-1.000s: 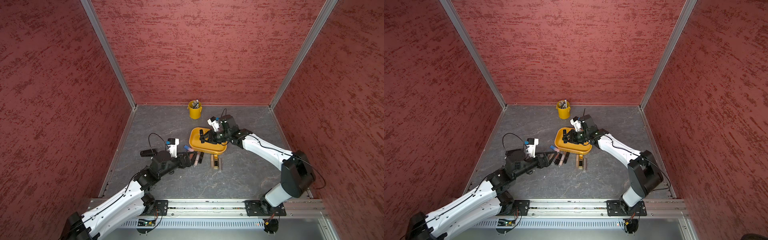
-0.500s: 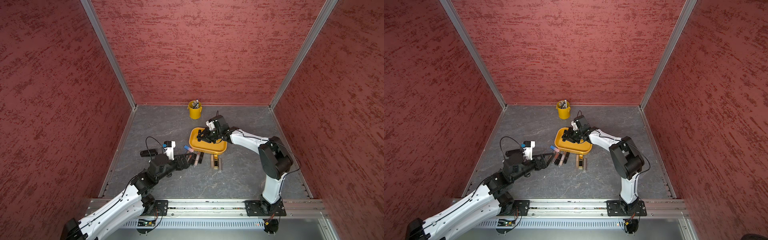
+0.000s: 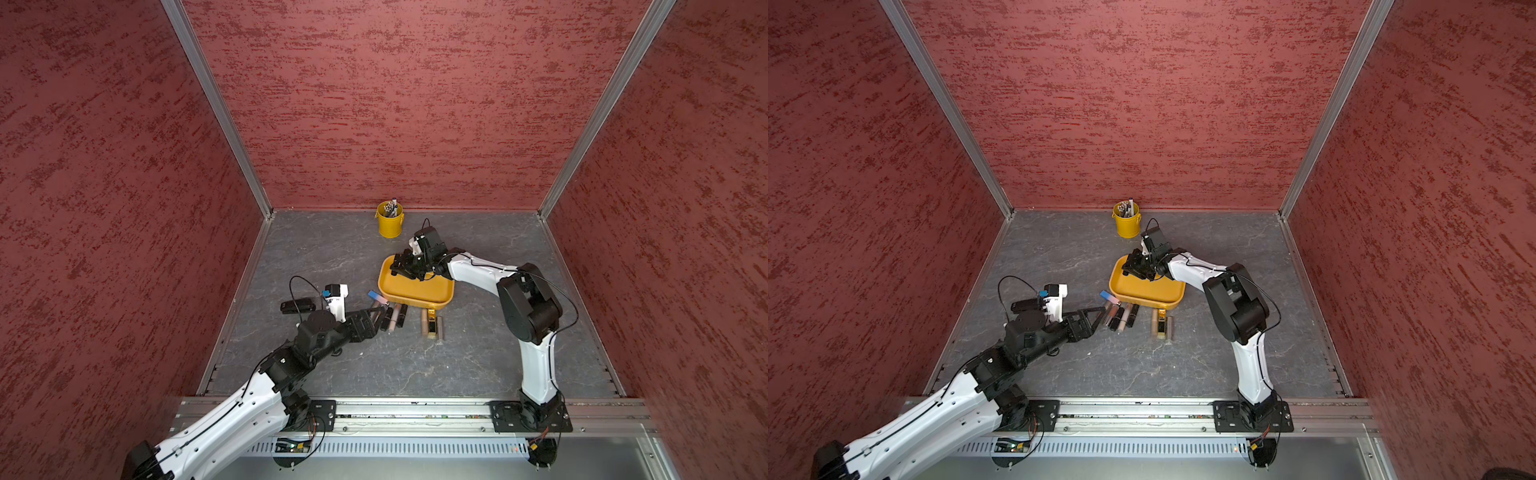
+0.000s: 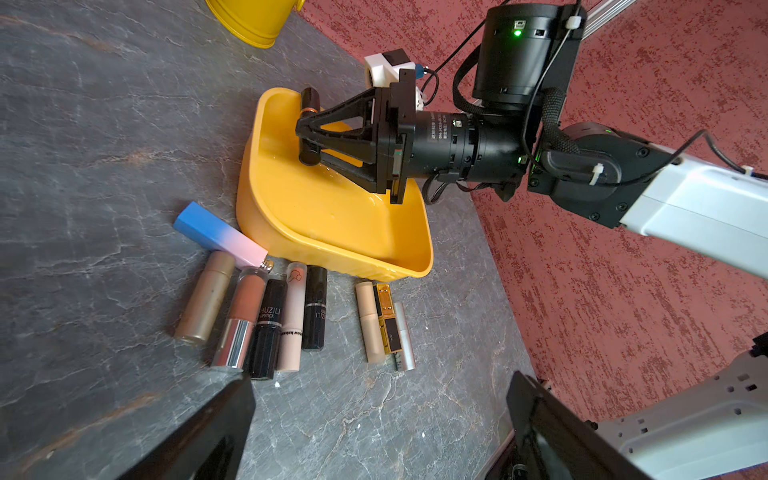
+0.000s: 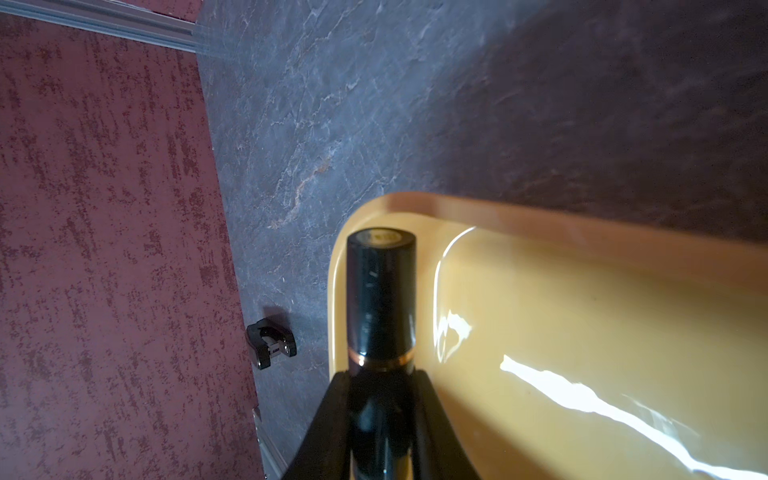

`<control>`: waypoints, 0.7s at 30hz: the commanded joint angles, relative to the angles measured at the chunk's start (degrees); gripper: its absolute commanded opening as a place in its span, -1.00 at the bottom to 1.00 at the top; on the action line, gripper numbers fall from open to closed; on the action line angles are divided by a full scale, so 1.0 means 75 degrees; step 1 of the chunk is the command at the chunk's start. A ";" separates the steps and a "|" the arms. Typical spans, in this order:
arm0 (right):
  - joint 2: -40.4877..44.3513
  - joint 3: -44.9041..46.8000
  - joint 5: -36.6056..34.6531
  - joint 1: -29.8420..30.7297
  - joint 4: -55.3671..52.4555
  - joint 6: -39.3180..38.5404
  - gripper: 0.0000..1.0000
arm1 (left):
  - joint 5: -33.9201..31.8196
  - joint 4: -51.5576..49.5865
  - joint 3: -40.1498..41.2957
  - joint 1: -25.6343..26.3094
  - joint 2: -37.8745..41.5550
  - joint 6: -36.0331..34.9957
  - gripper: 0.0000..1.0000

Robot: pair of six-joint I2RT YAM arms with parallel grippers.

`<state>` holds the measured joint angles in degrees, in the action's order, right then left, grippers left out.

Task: Put the lipstick into the storage box
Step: Place the lipstick in the storage box.

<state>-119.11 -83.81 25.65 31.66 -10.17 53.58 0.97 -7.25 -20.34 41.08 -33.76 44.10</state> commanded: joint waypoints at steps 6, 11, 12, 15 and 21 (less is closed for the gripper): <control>-0.0451 -0.0310 -0.0106 -0.0039 -0.0340 -0.0131 -0.62 | -0.0176 -0.0403 0.0122 -0.0060 0.0372 -0.0018 0.99; -0.0679 -0.0461 -0.0004 -0.0039 -0.0491 -0.0258 -0.61 | -0.0212 -0.0489 0.0169 -0.0052 0.0525 0.0015 0.99; -0.0720 -0.0514 0.0018 -0.0020 -0.0517 -0.0275 -0.61 | -0.0221 -0.0499 0.0169 -0.0052 0.0539 0.0014 0.99; -0.0826 -0.0615 0.0068 -0.0014 -0.0616 -0.0379 -0.59 | -0.0234 -0.0528 0.0180 -0.0052 0.0546 0.0024 0.99; -0.1046 -0.0899 0.0182 0.0001 -0.0916 -0.0648 -0.53 | -0.0257 -0.0499 0.0214 -0.0071 0.0540 0.0038 0.99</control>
<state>-125.51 -88.64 26.15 31.66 -15.29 50.76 -0.16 -10.70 -19.49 41.01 -30.20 44.23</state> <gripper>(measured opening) 0.232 0.996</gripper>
